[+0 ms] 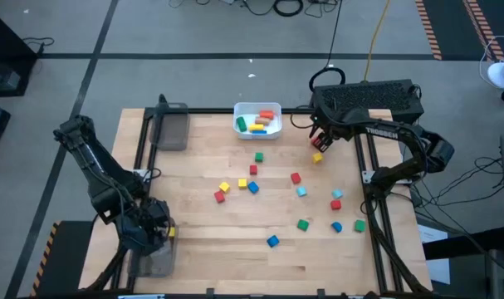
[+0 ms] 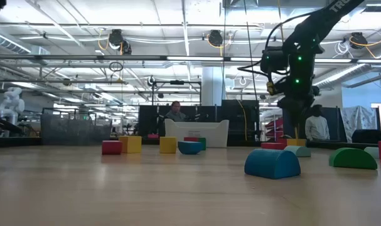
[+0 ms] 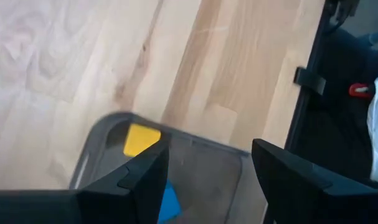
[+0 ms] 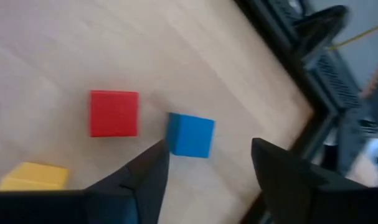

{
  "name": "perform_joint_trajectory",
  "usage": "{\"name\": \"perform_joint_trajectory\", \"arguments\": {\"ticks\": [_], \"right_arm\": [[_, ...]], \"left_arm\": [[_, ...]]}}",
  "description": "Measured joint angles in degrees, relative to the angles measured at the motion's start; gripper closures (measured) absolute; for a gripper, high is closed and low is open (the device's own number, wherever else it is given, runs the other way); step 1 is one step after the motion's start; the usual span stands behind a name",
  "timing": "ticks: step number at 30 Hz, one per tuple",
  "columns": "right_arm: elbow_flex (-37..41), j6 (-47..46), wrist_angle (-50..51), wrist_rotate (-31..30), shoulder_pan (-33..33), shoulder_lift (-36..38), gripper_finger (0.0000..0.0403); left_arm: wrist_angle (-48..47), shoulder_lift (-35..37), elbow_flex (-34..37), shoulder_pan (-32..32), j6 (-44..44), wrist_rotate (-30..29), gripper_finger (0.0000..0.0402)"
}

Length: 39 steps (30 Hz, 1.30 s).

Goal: Sort blocks by size
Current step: Put the blue square block into the bottom black bin

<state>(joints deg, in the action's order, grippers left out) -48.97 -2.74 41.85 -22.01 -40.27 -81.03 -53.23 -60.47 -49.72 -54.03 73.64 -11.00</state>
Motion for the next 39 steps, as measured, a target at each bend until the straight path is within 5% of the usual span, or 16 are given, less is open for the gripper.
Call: {"name": "perform_joint_trajectory", "arguments": {"ticks": [7, 13, 30, 39], "right_arm": [[0.0, -2.8, -0.3, 3.9, -2.8, -2.5, 0.0118], [0.0, -1.5, -3.6, 3.9, -5.2, -6.3, 0.0115], [0.0, 4.9, -3.8, 9.0, -9.2, -13.0, 0.0195], [-0.2, 5.6, -4.2, 11.2, -9.2, -14.0, 0.0289]], "left_arm": [[0.0, 0.0, 0.0, 2.5, -3.7, -2.8, 0.0171], [0.2, 0.0, 0.0, 5.0, -9.0, -7.5, 0.0171], [3.7, 0.0, 0.0, 12.1, -21.1, -16.7, 0.0171], [9.7, 0.0, 0.0, 14.0, -28.5, -21.3, 0.0171]]}}
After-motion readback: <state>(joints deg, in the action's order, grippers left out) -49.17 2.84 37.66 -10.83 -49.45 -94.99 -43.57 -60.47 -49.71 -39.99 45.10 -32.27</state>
